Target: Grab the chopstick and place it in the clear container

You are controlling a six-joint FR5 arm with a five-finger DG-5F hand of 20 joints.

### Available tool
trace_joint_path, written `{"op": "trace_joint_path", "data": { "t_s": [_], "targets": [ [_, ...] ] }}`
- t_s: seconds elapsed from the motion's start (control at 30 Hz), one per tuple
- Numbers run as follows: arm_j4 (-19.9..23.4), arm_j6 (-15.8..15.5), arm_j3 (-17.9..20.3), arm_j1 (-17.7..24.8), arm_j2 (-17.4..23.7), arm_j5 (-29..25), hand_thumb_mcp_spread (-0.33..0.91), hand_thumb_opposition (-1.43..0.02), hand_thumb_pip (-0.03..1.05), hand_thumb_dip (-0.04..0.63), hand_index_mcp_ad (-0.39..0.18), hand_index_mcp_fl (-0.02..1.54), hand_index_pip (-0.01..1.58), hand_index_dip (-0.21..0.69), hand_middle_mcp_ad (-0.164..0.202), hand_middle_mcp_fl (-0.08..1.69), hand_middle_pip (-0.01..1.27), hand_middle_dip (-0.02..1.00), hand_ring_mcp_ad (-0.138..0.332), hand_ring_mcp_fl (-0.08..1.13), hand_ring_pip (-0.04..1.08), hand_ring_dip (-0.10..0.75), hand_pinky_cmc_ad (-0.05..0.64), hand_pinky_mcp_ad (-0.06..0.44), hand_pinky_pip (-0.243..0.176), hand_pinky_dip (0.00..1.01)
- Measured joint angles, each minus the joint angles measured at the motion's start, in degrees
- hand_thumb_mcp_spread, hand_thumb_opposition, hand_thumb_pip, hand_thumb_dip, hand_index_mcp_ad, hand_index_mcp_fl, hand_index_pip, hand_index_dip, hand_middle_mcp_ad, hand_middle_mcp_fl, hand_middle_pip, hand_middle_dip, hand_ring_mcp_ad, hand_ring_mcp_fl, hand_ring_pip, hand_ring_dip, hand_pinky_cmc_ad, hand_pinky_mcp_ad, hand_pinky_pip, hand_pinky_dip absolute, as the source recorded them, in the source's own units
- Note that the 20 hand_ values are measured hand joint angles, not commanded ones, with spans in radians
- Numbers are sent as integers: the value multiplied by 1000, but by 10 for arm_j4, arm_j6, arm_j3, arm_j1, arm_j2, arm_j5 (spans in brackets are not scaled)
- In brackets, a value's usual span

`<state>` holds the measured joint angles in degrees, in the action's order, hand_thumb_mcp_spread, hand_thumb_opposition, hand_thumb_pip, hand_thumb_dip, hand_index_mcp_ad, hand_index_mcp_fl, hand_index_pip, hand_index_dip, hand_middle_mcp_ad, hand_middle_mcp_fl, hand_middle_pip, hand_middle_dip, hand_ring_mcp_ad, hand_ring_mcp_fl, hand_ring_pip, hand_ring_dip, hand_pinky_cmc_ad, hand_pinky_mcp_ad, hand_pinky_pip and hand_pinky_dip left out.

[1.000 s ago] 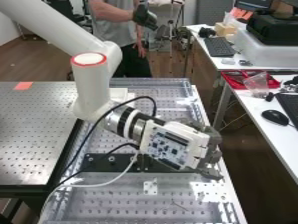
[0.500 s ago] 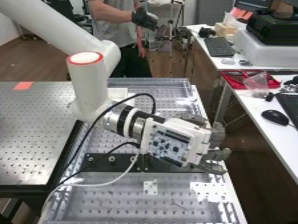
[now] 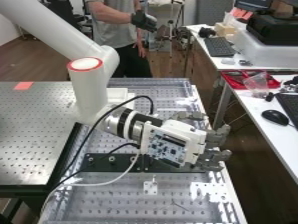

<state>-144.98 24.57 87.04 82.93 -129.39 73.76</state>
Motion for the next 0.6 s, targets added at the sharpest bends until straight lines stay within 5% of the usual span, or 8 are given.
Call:
{"op": "trace_joint_path", "data": {
  "t_s": [0.6],
  "targets": [
    [23,-6,36,6,13,-16,483,-806,714,304,-24,278,1162,-5,-2,503,653,630,119,375,113,494,384,213,0,258]
  ]
}}
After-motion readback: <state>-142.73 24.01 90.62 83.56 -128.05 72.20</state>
